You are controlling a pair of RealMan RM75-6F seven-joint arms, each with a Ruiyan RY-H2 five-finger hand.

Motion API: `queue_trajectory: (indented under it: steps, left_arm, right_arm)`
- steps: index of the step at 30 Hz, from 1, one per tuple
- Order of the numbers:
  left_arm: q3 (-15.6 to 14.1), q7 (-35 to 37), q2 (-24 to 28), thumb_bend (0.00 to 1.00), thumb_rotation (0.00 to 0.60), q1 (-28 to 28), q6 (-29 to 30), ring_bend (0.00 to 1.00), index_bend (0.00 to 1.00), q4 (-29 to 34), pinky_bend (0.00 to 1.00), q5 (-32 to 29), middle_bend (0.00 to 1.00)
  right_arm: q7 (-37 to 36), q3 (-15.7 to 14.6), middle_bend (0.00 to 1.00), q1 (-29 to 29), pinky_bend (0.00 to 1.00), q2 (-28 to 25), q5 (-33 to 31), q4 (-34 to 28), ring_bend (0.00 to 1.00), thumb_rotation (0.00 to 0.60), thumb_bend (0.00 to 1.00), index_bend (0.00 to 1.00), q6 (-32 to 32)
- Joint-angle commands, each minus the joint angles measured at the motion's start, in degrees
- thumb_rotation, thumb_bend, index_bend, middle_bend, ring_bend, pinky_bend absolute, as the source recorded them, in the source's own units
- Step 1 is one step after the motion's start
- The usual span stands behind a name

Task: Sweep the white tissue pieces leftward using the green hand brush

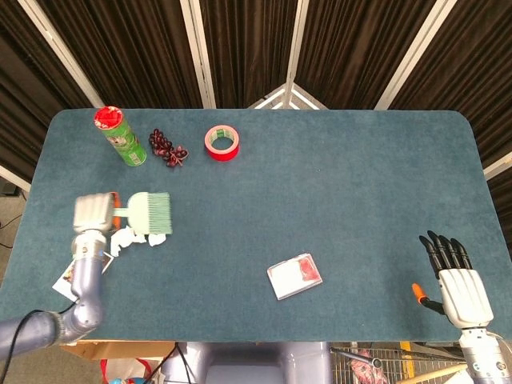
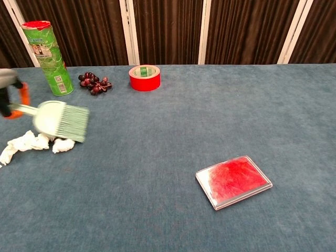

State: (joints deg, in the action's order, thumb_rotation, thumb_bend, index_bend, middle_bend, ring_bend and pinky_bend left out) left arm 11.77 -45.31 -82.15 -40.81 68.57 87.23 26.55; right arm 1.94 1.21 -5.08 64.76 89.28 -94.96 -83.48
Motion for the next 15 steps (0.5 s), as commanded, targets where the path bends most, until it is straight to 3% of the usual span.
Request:
queue_trajectory:
  steps: [1,9,15]
  left_arm:
    - [-1.1,2.0,4.5,0.74,0.600,3.0,-1.5,1.00,0.77,1.1,1.00,-2.0,1.00]
    - [-1.0,11.5,12.2,0.74,0.600,8.1,-2.3,1.00,0.77,4.2,1.00,2.8,1.00]
    - [2.5,26.1,18.1,0.74,0.600,12.6,0.5,1.00,0.76,10.6,1.00,14.9,1.00]
  right_arm:
    - [0.3,-0.1,0.00,0.0,0.00,0.1,0.1,-0.2,0.00,0.600,0.32,0.00,0.1]
    - [1.0,0.1,0.00,-0.1,0.00,0.3,0.3,-0.5,0.00,0.600,0.32,0.00,-0.2]
    - [1.6,0.2,0.00,-0.5,0.00,0.7,0.5,-0.4,0.00,0.600,0.32,0.00,0.1]
